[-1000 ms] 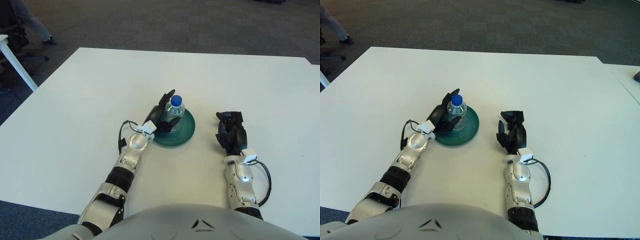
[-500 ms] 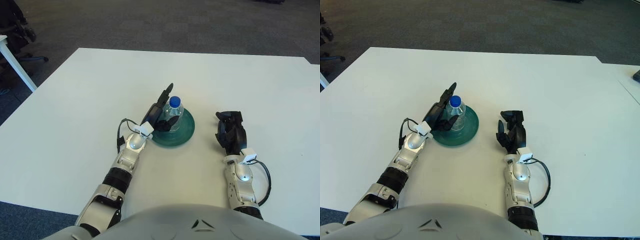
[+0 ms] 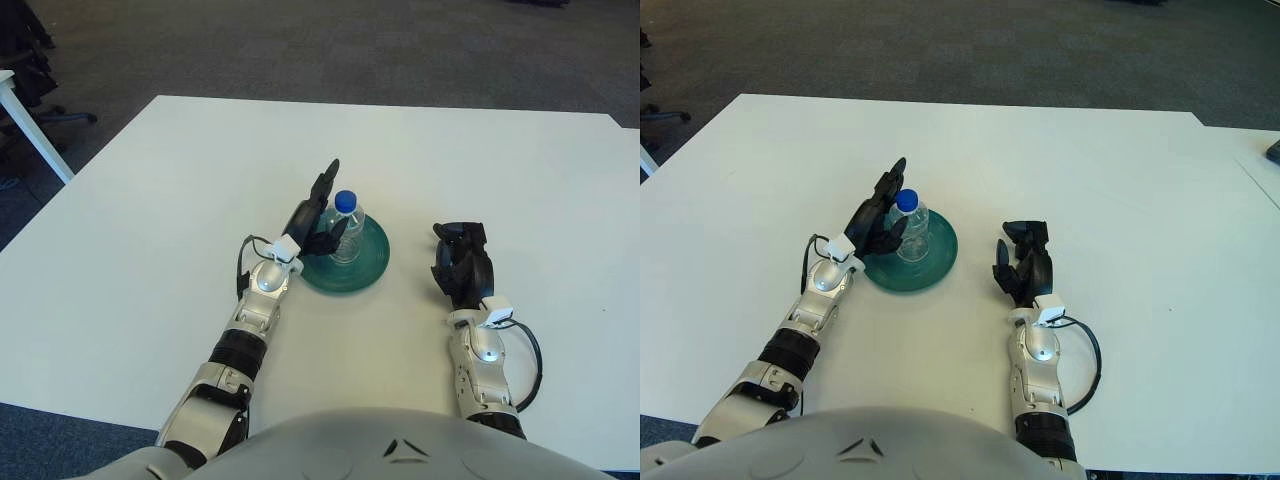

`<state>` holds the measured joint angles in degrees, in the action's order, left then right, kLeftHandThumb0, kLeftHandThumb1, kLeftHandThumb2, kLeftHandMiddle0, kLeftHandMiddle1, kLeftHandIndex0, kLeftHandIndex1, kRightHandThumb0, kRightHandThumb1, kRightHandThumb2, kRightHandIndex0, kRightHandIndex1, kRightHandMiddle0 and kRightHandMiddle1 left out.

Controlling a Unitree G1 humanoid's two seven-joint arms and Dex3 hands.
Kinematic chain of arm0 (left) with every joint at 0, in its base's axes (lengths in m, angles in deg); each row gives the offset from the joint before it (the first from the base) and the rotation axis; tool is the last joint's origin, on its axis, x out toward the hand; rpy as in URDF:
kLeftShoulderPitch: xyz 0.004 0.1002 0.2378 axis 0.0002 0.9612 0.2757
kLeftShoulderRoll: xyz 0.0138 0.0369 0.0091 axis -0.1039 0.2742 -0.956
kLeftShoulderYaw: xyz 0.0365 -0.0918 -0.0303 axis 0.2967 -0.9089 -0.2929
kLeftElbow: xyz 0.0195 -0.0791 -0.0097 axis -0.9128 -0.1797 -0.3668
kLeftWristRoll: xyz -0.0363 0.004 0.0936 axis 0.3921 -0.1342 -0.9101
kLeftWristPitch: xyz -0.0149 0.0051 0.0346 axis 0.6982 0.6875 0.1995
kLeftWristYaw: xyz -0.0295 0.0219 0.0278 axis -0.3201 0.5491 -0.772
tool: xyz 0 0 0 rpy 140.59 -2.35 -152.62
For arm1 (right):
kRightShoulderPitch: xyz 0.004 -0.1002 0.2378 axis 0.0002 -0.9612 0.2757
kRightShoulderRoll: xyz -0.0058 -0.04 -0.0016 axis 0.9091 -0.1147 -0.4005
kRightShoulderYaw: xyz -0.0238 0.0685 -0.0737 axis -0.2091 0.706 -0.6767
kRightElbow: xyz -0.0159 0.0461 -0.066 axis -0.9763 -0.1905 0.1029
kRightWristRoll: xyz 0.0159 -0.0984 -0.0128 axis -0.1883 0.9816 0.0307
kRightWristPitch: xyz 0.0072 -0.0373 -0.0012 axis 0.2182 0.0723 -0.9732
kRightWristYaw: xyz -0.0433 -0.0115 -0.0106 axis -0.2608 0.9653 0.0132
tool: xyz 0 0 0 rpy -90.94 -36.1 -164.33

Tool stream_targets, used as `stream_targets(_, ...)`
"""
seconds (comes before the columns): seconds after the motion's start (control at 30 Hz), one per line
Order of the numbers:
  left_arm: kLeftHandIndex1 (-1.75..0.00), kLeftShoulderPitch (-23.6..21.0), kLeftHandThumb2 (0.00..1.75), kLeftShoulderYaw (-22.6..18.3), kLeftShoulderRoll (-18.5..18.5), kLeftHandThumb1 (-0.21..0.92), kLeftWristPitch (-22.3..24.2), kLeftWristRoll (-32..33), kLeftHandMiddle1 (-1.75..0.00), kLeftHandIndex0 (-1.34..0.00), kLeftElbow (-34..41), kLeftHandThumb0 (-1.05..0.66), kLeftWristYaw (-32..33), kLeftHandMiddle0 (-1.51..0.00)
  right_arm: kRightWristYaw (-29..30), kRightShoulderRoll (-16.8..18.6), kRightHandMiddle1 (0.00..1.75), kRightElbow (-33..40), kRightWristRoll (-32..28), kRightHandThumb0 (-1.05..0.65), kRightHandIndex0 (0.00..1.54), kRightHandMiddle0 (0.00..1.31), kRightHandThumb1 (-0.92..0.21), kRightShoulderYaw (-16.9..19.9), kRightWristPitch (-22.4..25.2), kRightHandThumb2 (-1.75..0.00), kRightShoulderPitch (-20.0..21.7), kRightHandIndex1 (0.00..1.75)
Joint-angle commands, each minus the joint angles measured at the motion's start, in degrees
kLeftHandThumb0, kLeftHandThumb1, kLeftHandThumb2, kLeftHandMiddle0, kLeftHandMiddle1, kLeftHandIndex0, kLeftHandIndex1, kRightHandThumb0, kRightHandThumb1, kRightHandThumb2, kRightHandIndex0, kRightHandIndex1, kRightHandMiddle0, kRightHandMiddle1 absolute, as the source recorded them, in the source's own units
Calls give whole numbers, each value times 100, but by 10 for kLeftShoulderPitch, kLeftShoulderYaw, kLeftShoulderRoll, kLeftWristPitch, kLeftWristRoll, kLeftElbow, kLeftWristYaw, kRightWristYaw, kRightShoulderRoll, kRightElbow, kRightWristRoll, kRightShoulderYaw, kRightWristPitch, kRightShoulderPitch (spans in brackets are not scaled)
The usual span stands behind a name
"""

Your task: Put the bottle into the plate.

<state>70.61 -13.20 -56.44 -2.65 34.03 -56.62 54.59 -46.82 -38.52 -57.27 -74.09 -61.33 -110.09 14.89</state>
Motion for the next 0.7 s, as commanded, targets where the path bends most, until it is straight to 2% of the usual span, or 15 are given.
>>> stream_targets(0.0,0,-24,79,-13,-1,92,-35,29,0,0,-3,-105,-26,0,5,5,175,-43,2,-35,50,19,-92,0,32,-53,-23,86)
stream_targets(0.27,0,-37,84,-28,-5,92,-78,62,0,0,-9,-105,-65,0,6,5,175,-44,2,-36,50,19,-92,0,29,-53,-22,88)
stream_targets(0.5,0,-11,89,-51,-54,92,-51,94,0,0,77,-105,-101,0,9,5,175,-45,5,-36,48,19,-92,-2,28,-52,-21,94)
stream_targets(0.57,0,-5,91,-56,-60,92,-46,93,0,0,87,-105,-101,0,7,4,175,-43,4,-36,48,19,-92,-3,31,-53,-22,94)
stream_targets(0.67,0,-1,92,-85,-85,92,-59,126,0,0,68,-105,-126,0,7,3,175,-38,5,-35,48,19,-92,-5,33,-53,-23,95)
